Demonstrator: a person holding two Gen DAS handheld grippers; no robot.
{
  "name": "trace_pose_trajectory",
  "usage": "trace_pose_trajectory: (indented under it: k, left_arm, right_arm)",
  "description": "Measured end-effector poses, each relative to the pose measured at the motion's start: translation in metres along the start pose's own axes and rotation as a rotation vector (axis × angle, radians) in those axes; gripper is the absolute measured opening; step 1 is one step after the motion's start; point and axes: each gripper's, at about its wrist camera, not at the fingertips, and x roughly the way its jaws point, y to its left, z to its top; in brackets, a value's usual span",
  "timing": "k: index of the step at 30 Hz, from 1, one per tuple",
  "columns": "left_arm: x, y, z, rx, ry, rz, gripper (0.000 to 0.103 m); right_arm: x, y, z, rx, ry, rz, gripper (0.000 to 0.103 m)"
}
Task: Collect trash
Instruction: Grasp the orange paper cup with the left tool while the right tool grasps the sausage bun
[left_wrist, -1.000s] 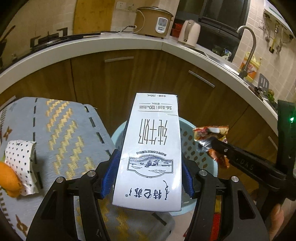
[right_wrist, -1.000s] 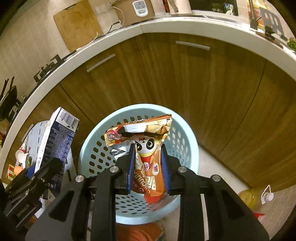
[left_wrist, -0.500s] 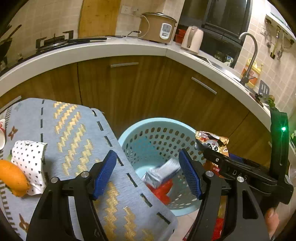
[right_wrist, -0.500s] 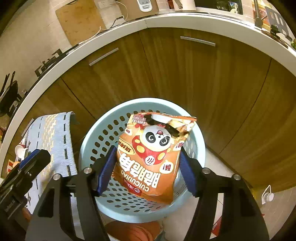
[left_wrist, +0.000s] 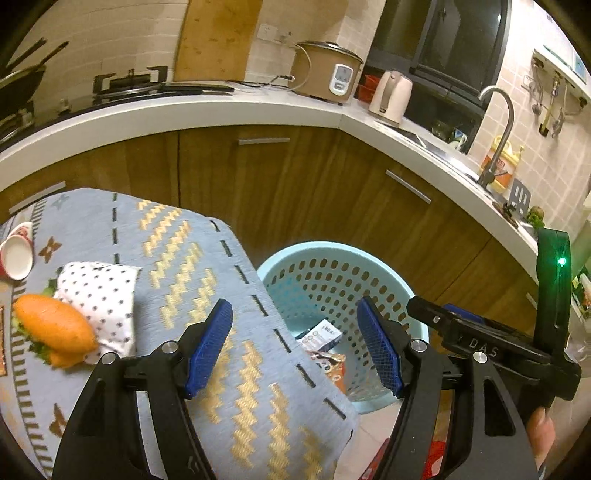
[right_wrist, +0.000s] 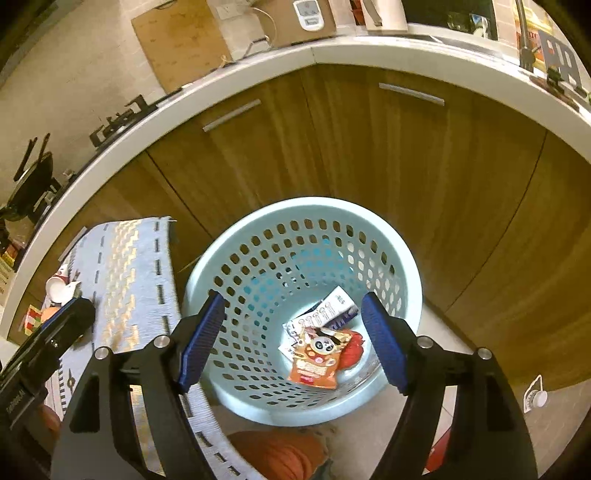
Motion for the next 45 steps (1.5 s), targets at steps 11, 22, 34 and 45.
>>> trace_pose_trajectory:
  k: [11, 22, 34, 45]
  left_arm:
    - [-0.068, 0.048, -0.029, -0.078, -0.062, 0.017, 0.068]
    - [-0.156, 0.149, -0.068, -0.191, -0.161, 0.264, 0.068]
    - [-0.253, 0.261, -0.121, -0.434, -0.252, 0.596, 0.075]
    - [-0.225, 0.305, -0.128, -0.508, -0.152, 0.424, 0.073]
  right_arm:
    - [-0.060, 0.073, -0.015, -0.135, -0.173, 0.075, 0.068]
    - [-0.058, 0.189, -0.069, -0.319, -0.218, 0.207, 0.029]
    - [-0.021, 0.243, -0.099, -0.419, -0.139, 0.222, 0.027]
    - [-0.012, 0.253, -0.091, -0.469, -0.094, 0.239, 0.027]
